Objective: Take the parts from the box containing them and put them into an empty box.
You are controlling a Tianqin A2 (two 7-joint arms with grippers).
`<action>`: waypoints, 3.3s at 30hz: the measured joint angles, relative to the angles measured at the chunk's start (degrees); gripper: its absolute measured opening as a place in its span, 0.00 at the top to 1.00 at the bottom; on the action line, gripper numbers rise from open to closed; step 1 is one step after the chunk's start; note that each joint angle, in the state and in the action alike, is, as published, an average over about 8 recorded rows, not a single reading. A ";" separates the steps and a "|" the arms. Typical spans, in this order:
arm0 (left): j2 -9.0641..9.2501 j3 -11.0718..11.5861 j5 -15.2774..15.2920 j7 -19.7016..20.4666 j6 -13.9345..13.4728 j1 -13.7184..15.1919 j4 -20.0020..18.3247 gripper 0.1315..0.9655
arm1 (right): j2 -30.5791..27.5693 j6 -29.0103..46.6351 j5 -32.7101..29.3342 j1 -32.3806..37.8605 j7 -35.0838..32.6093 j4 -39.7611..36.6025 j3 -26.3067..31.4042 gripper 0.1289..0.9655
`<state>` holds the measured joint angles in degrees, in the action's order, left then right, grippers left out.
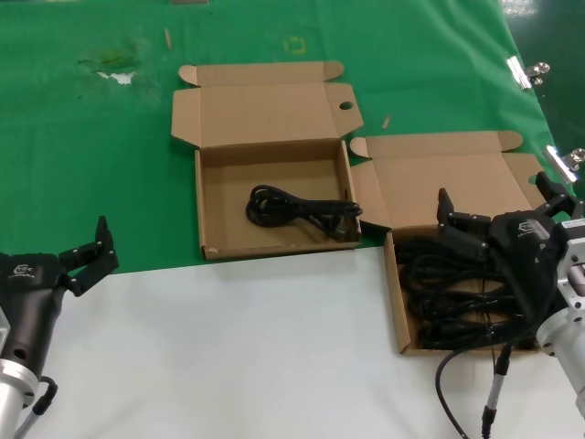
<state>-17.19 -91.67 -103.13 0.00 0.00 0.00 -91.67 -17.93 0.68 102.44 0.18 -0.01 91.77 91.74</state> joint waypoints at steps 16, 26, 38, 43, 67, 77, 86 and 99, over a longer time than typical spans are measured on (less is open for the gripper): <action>0.00 0.00 0.00 0.00 0.00 0.00 0.00 0.00 | 0.00 0.00 0.00 0.00 0.00 0.00 0.00 0.00; 0.00 0.00 0.00 0.00 0.00 0.00 0.00 0.00 | 0.00 0.00 0.00 0.00 0.00 0.00 0.00 0.00; 0.00 0.00 0.00 0.00 0.00 0.00 0.00 0.00 | 0.00 0.00 0.00 0.00 0.00 0.00 0.00 0.00; 0.00 0.00 0.00 0.00 0.00 0.00 0.00 0.00 | 0.00 0.00 0.00 0.00 0.00 0.00 0.00 0.00; 0.00 0.00 0.00 0.00 0.00 0.00 0.00 0.00 | 0.00 0.00 0.00 0.00 0.00 0.00 0.00 0.00; 0.00 0.00 0.00 0.00 0.00 0.00 0.00 0.00 | 0.00 0.00 0.00 0.00 0.00 0.00 0.00 0.00; 0.00 0.00 0.00 0.00 0.00 0.00 0.00 0.00 | 0.00 0.00 0.00 0.00 0.00 0.00 0.00 0.00; 0.00 0.00 0.00 0.00 0.00 0.00 0.00 0.00 | 0.00 0.00 0.00 0.00 0.00 0.00 0.00 0.00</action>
<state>-17.19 -91.67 -103.13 0.00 0.00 0.00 -91.67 -17.93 0.68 102.44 0.18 -0.01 91.77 91.75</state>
